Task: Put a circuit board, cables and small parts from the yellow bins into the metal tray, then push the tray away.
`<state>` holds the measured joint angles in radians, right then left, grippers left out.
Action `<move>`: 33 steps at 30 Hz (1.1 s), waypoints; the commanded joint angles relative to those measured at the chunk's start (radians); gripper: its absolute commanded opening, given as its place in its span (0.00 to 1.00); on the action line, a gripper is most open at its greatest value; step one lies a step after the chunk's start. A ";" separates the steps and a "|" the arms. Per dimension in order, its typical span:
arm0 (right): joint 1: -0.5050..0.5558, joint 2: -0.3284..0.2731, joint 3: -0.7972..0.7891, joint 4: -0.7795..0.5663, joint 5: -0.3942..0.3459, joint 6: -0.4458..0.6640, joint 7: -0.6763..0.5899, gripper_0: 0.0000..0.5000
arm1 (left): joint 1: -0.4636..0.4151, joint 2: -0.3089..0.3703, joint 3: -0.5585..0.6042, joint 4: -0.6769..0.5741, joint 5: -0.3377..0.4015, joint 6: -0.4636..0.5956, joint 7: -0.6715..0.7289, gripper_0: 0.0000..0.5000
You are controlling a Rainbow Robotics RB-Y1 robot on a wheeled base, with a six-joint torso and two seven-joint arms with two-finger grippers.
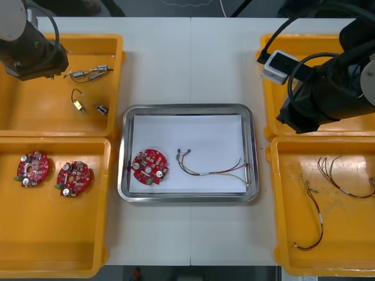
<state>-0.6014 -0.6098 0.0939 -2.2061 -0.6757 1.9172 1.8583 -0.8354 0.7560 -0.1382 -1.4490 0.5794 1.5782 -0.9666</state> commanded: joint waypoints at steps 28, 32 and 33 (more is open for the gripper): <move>-0.153 0.022 -0.203 0.450 0.274 0.003 -0.387 1.00 | 0.058 -0.118 -0.139 -0.522 0.045 0.264 0.029 0.00; -0.215 0.028 -0.217 0.548 0.292 0.003 -0.456 1.00 | 0.056 -0.142 -0.192 -0.522 0.030 0.238 0.068 0.00; -0.233 0.030 -0.226 0.582 0.292 0.003 -0.476 1.00 | 0.056 -0.149 -0.221 -0.519 0.016 0.226 0.074 0.00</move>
<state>-0.7449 -0.5924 -0.0837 -1.6760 -0.3980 1.9172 1.4374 -0.7779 0.6382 -0.2981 -1.9395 0.6263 1.8318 -1.0043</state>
